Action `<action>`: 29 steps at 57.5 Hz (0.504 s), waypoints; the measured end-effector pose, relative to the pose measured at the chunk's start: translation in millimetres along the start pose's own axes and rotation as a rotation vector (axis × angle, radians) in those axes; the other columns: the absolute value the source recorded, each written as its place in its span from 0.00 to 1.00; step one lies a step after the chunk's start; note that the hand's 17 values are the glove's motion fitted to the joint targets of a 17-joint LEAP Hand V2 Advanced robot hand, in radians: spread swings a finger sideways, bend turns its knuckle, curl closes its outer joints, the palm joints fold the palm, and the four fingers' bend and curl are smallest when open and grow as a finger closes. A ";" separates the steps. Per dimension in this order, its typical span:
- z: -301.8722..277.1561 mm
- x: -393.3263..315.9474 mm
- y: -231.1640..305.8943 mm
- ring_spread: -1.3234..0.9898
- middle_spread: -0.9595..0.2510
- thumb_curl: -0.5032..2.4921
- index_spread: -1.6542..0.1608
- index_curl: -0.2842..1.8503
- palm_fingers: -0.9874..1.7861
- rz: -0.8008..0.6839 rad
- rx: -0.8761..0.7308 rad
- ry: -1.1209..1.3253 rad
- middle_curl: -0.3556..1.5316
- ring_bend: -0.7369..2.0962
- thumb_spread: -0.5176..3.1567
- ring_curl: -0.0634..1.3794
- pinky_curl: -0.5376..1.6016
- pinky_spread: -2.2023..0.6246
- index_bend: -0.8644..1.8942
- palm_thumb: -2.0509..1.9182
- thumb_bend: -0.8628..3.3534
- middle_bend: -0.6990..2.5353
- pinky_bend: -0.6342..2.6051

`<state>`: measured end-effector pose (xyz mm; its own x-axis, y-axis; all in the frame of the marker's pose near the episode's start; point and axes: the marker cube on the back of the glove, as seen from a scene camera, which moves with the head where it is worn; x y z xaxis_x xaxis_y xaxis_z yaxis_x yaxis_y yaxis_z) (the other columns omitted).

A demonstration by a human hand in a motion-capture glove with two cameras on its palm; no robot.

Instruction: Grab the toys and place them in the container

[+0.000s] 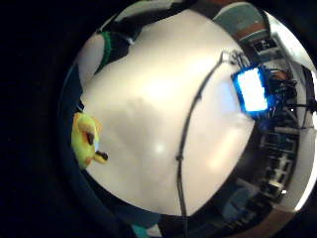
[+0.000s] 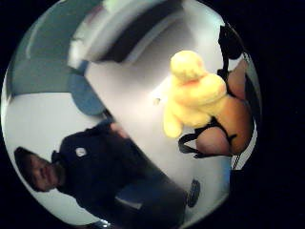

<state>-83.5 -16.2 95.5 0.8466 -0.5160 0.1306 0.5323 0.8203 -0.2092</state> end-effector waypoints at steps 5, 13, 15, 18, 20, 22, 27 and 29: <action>-53.4 -38.3 -31.5 0.46 0.62 0.39 0.75 0.44 0.52 -0.033 0.175 -0.101 0.43 0.36 0.46 0.17 0.36 0.76 0.64 0.69 0.24 0.41 0.31; -90.8 -77.3 -85.2 0.42 0.57 0.41 0.78 0.47 0.54 -0.038 0.194 -0.159 0.47 0.39 0.43 0.20 0.37 0.74 0.65 0.69 0.23 0.44 0.31; -88.0 -82.1 -98.4 0.41 0.56 0.41 0.79 0.47 0.54 -0.002 0.165 -0.126 0.48 0.39 0.42 0.21 0.37 0.74 0.66 0.69 0.23 0.44 0.31; -70.1 -103.6 -111.3 0.40 0.55 0.42 0.80 0.48 0.54 0.015 0.114 -0.025 0.49 0.40 0.41 0.21 0.38 0.74 0.66 0.69 0.23 0.45 0.32; -58.7 -112.2 -117.2 0.40 0.55 0.43 0.80 0.49 0.53 0.027 0.068 0.027 0.50 0.40 0.41 0.21 0.38 0.74 0.66 0.69 0.23 0.45 0.32; -49.2 -115.2 -121.1 0.40 0.54 0.43 0.80 0.49 0.53 0.044 0.008 0.061 0.51 0.40 0.41 0.22 0.38 0.74 0.66 0.69 0.23 0.45 0.32; -34.9 -117.2 -116.9 0.42 0.57 0.43 0.80 0.51 0.43 0.015 -0.161 0.053 0.50 0.37 0.41 0.22 0.41 0.75 0.66 0.66 0.21 0.41 0.35; -36.5 -112.8 -112.2 0.45 0.61 0.41 0.81 0.51 0.35 0.002 -0.176 0.003 0.47 0.36 0.44 0.22 0.42 0.76 0.65 0.65 0.20 0.35 0.38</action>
<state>-238.7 -59.0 68.8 0.8477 -0.5150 0.1269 0.5216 0.7658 -0.3761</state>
